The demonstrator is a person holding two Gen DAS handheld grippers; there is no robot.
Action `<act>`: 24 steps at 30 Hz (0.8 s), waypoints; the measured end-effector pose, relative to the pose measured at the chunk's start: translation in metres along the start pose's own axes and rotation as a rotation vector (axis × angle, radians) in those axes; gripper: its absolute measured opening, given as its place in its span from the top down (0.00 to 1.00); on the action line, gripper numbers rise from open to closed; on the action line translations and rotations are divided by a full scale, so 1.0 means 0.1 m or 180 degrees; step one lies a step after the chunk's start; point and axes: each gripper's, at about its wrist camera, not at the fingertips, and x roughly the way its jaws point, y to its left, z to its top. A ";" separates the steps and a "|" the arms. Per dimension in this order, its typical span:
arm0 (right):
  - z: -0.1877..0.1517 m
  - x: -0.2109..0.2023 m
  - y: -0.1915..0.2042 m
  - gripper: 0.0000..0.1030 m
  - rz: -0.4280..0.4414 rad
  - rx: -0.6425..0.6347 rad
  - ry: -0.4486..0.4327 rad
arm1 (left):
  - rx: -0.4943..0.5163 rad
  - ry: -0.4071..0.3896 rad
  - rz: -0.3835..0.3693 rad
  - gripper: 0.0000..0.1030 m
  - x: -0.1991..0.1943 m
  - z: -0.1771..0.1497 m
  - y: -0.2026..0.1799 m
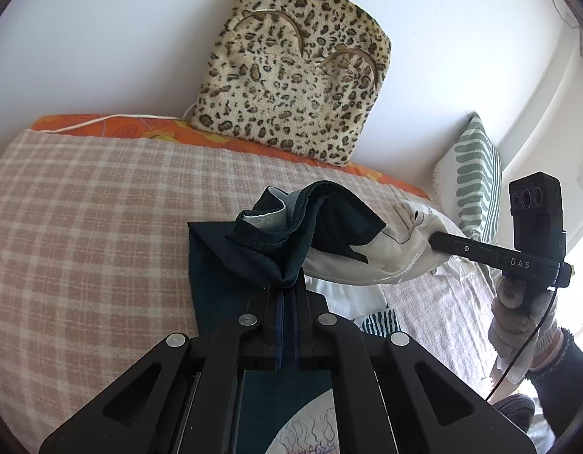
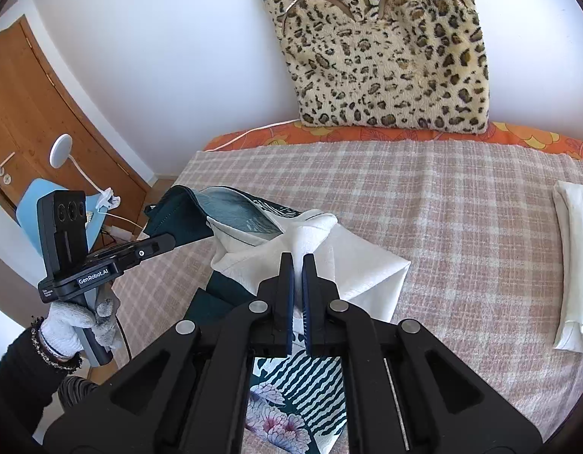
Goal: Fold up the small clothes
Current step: 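Lift the collar end with both grippers and fold it over the hem fold, then open both grippers to release the folded bundle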
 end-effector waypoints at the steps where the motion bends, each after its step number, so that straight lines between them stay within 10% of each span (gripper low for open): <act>1: -0.09 -0.02 0.01 0.95 0.0016 0.0020 0.0008 | 0.0022 0.0026 0.0027 0.98 -0.02 -0.09 -0.01; 24: -1.22 -0.39 0.16 0.95 -0.0451 -0.0657 -0.0062 | 0.1032 0.0468 0.0539 0.97 -0.21 -1.15 -0.13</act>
